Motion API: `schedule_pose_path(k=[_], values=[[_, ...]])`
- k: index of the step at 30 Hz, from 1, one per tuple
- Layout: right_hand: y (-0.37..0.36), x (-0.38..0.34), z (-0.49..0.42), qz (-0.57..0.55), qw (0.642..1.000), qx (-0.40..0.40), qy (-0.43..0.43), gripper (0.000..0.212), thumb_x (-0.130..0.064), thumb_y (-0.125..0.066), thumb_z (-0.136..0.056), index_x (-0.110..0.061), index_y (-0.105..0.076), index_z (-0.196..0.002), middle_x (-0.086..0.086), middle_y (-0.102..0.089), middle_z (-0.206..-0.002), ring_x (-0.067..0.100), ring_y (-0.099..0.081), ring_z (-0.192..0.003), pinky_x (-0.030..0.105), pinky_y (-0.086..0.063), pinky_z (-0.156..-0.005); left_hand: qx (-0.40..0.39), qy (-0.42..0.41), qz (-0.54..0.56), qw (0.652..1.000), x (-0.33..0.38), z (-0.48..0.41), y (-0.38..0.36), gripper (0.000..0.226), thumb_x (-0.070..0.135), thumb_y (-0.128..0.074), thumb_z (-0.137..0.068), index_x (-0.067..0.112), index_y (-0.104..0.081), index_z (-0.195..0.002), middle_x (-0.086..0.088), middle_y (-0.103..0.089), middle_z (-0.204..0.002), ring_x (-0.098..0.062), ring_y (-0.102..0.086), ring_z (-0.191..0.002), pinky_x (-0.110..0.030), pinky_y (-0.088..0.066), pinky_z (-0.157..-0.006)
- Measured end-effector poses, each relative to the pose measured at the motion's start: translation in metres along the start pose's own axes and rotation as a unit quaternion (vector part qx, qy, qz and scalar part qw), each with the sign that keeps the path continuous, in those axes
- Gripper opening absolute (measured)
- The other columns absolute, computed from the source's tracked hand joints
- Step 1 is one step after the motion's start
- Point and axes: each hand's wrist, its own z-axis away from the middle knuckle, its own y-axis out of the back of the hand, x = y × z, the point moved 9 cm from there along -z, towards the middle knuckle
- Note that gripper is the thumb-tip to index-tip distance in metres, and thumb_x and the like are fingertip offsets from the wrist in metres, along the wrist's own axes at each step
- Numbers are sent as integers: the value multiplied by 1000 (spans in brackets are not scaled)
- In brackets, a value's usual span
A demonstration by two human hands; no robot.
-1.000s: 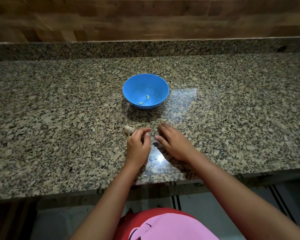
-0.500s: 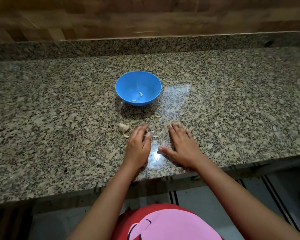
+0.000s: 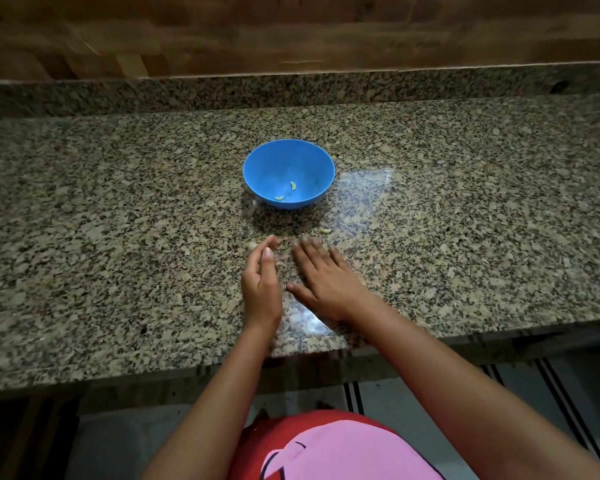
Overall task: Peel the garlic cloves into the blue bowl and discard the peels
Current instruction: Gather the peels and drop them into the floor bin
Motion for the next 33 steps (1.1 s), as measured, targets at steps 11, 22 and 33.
schedule_pose_path(k=[11, 22, 33], values=[[30, 0, 41, -66, 995, 67, 17, 38, -14, -49, -95, -12, -52, -132, 5, -48, -137, 17, -41, -125, 25, -32, -106, -25, -9, -77, 997, -1, 7, -1, 30, 14, -45, -97, 17, -55, -125, -5, -56, -129, 8, -56, -97, -14, -49, -81], [39, 85, 37, -583, 768, 125, -236, 15, 4, -61, -84, -9, -69, -85, 9, -71, -93, 18, -67, -87, 24, -54, -78, -253, -89, -623, 734, -37, 26, -57, 112, 83, -23, -76, 7, 20, -146, -10, 24, -154, -24, 22, -142, -37, 13, -115], [32, 101, 34, -663, 696, 126, -247, 13, 12, -60, -82, 2, -67, -87, 12, -68, -87, 19, -65, -78, 20, -56, -70, -273, -235, -551, 753, -17, 40, -88, 54, 9, -35, -100, 14, -16, -150, -5, -11, -158, -19, -5, -146, -30, 2, -114]])
